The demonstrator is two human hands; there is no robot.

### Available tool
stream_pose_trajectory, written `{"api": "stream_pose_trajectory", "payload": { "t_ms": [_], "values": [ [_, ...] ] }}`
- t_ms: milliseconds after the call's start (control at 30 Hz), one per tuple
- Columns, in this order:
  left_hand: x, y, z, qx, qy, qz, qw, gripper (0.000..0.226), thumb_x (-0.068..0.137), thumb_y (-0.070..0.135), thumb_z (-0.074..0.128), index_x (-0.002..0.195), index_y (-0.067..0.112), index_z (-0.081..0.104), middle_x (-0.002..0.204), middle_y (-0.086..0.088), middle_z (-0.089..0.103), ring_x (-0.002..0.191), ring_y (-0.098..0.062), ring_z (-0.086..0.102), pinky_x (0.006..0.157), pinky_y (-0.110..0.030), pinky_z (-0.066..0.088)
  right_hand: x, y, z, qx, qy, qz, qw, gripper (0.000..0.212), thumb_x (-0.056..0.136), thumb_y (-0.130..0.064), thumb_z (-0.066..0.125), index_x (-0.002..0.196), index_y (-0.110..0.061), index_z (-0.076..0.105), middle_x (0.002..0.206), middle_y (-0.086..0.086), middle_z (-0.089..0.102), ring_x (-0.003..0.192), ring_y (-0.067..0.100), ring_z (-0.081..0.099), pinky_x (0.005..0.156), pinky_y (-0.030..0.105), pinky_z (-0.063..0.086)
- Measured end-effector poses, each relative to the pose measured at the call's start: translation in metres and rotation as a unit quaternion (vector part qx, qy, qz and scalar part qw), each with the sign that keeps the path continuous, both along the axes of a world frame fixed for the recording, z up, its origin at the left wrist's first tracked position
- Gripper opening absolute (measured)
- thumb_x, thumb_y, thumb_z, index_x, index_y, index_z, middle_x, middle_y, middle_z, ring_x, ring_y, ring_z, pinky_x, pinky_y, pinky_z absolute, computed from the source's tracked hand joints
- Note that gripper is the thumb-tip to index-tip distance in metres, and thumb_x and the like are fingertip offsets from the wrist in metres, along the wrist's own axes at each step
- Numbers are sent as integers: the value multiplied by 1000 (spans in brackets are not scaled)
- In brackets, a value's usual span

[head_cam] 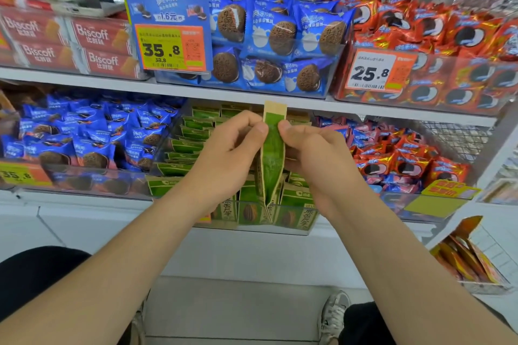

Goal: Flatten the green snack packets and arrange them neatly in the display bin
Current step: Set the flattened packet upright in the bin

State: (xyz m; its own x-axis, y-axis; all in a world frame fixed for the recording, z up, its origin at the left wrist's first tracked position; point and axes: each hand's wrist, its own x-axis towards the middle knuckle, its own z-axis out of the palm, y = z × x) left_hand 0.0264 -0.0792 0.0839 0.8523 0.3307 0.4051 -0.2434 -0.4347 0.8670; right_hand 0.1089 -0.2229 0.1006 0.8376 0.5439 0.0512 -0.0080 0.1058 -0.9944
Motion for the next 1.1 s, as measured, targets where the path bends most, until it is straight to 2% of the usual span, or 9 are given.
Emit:
{"api": "stream_pose_trajectory", "payload": {
  "t_ms": [100, 233, 300, 400, 533, 667, 800, 867, 1100],
  "values": [
    [-1, 2, -3, 1, -6, 3, 1000, 24, 113, 27, 50, 97, 15, 63, 78, 2, 52, 74, -13, 48, 73, -33, 41, -1, 1, -7, 13, -21, 4, 1000, 30, 106, -23, 64, 105, 3, 78, 100, 16, 81, 100, 34, 78, 90, 43, 64],
    [-2, 4, -6, -23, -23, 42, 999, 21, 112, 23, 51, 96, 18, 63, 75, 12, 55, 72, -2, 49, 70, -21, 41, -8, 3, -12, -87, -239, -23, 967, 8, 100, -25, 74, 104, -20, 79, 93, -5, 80, 90, 11, 75, 84, 31, 60],
    [-3, 5, -8, -48, -35, 63, 996, 21, 113, 25, 50, 98, 18, 64, 79, 2, 60, 76, -7, 54, 77, -30, 48, -16, 4, -11, -119, -228, 12, 966, 12, 98, -29, 74, 110, -29, 76, 97, -9, 78, 91, 6, 74, 82, 29, 61],
    [-4, 7, -8, -140, -50, 86, 985, 22, 112, 32, 51, 96, 23, 64, 90, -14, 68, 83, -25, 62, 88, -65, 55, -25, 3, -8, -157, -180, 48, 970, 26, 98, -36, 73, 123, -39, 68, 103, -6, 75, 85, 11, 75, 74, 30, 63],
    [-7, 8, -4, -198, -44, 55, 978, 27, 106, 41, 61, 90, 19, 68, 103, -25, 68, 96, -33, 65, 101, -73, 49, -28, 3, -9, -74, -88, 27, 993, 26, 96, -27, 78, 113, -15, 63, 86, 2, 78, 71, 21, 76, 74, 41, 65],
    [-16, 2, -8, -108, 11, 34, 993, 38, 96, 51, 72, 82, 16, 77, 107, 4, 77, 111, -17, 72, 103, -54, 56, -15, 2, -17, -83, -192, -62, 976, 40, 102, -44, 66, 87, -8, 63, 71, 3, 67, 73, 30, 68, 78, 53, 62],
    [-26, -5, -22, -84, -16, 31, 996, 18, 98, 30, 76, 86, 19, 83, 86, -3, 79, 92, -27, 77, 90, -56, 63, -18, 0, -22, -107, -288, -55, 950, 33, 108, -34, 60, 81, -16, 66, 63, -13, 57, 61, 5, 51, 61, 23, 44],
    [-28, -4, -24, -101, -17, 35, 994, 10, 96, 23, 79, 90, 18, 84, 88, -3, 80, 91, -25, 78, 90, -54, 64, -18, 1, -27, -115, -299, -53, 946, 31, 108, -32, 60, 82, -16, 65, 63, -13, 57, 61, 4, 50, 59, 20, 40],
    [-30, -5, -23, -83, 2, 40, 996, 20, 97, 2, 72, 86, 16, 82, 84, -2, 81, 83, -20, 80, 81, -44, 67, -16, 2, -37, -160, -311, -75, 934, 26, 106, -38, 61, 92, -17, 65, 74, -1, 68, 66, 17, 64, 65, 46, 55]
  ]
}}
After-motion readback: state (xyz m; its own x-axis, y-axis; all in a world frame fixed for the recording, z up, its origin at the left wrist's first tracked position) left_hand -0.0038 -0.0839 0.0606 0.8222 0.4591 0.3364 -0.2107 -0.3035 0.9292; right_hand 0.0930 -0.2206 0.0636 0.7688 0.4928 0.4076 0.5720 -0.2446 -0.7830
